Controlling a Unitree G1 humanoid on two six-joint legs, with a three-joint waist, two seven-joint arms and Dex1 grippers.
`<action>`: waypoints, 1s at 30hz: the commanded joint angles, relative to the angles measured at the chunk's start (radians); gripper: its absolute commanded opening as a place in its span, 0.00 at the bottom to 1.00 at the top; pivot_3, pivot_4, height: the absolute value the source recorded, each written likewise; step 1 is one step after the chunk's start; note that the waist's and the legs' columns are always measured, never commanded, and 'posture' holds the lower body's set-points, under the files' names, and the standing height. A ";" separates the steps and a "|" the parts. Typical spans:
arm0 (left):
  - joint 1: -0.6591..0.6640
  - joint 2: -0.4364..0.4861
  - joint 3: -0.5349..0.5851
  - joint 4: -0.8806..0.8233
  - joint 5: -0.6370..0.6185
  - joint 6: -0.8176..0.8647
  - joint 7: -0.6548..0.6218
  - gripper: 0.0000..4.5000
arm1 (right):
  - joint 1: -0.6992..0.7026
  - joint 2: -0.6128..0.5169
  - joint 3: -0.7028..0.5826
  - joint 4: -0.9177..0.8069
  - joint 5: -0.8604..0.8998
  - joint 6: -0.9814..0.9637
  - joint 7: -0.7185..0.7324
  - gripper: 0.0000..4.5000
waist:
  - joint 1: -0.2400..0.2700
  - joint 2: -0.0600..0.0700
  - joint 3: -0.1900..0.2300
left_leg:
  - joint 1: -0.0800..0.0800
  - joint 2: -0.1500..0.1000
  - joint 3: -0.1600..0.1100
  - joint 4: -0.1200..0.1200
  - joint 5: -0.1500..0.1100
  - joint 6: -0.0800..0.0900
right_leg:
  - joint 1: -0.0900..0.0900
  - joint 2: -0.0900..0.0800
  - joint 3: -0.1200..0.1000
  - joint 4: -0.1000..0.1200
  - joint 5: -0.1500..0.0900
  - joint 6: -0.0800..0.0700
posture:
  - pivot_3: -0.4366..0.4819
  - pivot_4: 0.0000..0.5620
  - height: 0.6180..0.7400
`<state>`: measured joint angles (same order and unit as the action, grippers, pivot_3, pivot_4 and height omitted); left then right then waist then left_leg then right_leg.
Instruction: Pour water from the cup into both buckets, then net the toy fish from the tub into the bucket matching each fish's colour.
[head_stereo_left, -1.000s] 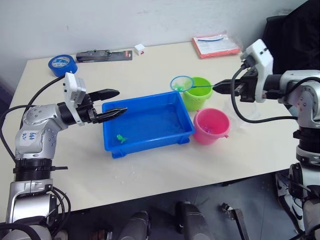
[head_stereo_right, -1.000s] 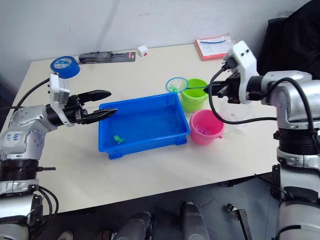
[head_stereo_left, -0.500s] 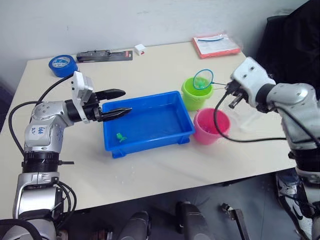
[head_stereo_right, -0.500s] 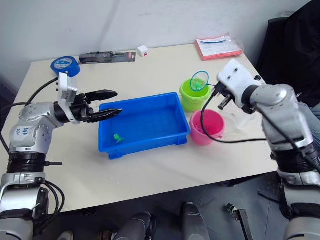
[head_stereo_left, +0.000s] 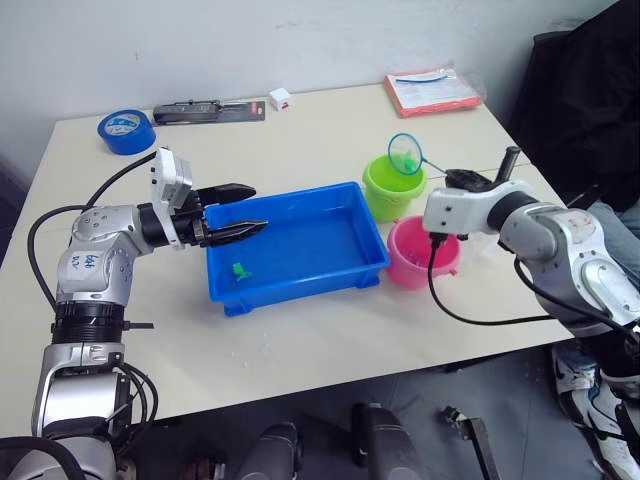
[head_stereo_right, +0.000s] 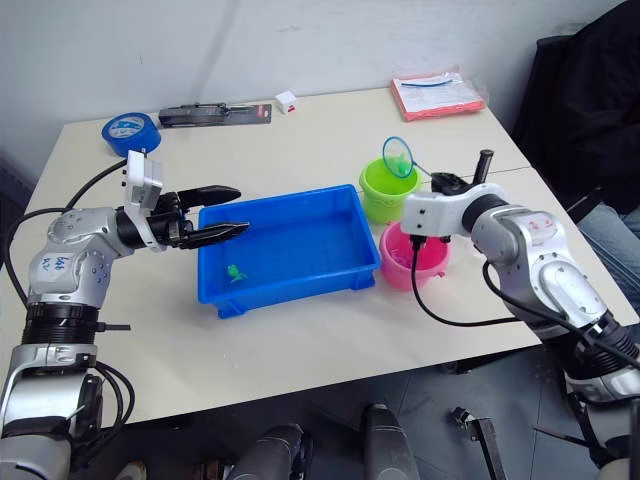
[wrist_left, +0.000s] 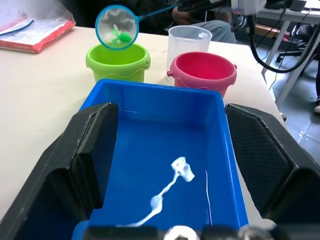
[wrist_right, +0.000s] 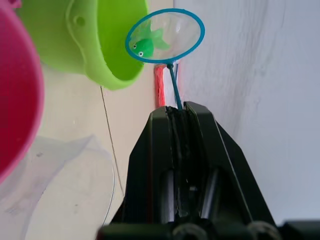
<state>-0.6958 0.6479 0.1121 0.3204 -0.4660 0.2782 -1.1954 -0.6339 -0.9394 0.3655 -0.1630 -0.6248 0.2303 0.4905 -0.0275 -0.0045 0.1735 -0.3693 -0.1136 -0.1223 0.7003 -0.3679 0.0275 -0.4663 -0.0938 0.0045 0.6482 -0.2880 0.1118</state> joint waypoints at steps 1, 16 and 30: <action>-0.018 0.009 0.012 -0.021 -0.004 -0.009 -0.010 0.82 | 0.006 -0.010 -0.003 -0.017 -0.130 -0.076 -0.052 0.18 | 0.000 0.000 0.000 | 0.000 0.000 0.000 0.000 0.000 0.000 | 0.000 0.000 0.000 0.000 0.000 0.000 | 0.48 0.27 1.00; -0.011 0.008 0.015 -0.033 -0.009 -0.002 -0.008 0.82 | 0.022 -0.003 -0.023 0.010 -0.443 -0.194 -0.131 0.18 | 0.000 0.000 0.000 | 0.000 0.000 0.001 0.000 0.000 0.000 | 0.000 0.001 0.000 0.000 0.000 0.000 | 0.48 0.27 1.00; -0.006 -0.001 0.013 -0.036 -0.009 -0.002 -0.002 0.82 | 0.052 0.008 -0.053 -0.022 -0.524 -0.225 -0.099 0.18 | 0.000 0.000 0.000 | 0.000 0.000 0.001 0.000 0.000 0.000 | 0.000 0.001 0.000 0.001 0.000 0.000 | 0.48 0.27 1.00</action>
<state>-0.6955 0.6440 0.1121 0.3186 -0.4662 0.2820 -1.1948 -0.5716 -0.9283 0.3459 -0.1560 -1.1242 0.0162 0.3998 -0.0277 -0.0045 0.1735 -0.3689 -0.1135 -0.1215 0.7006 -0.3679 0.0275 -0.4663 -0.0930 0.0047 0.6490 -0.2880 0.1117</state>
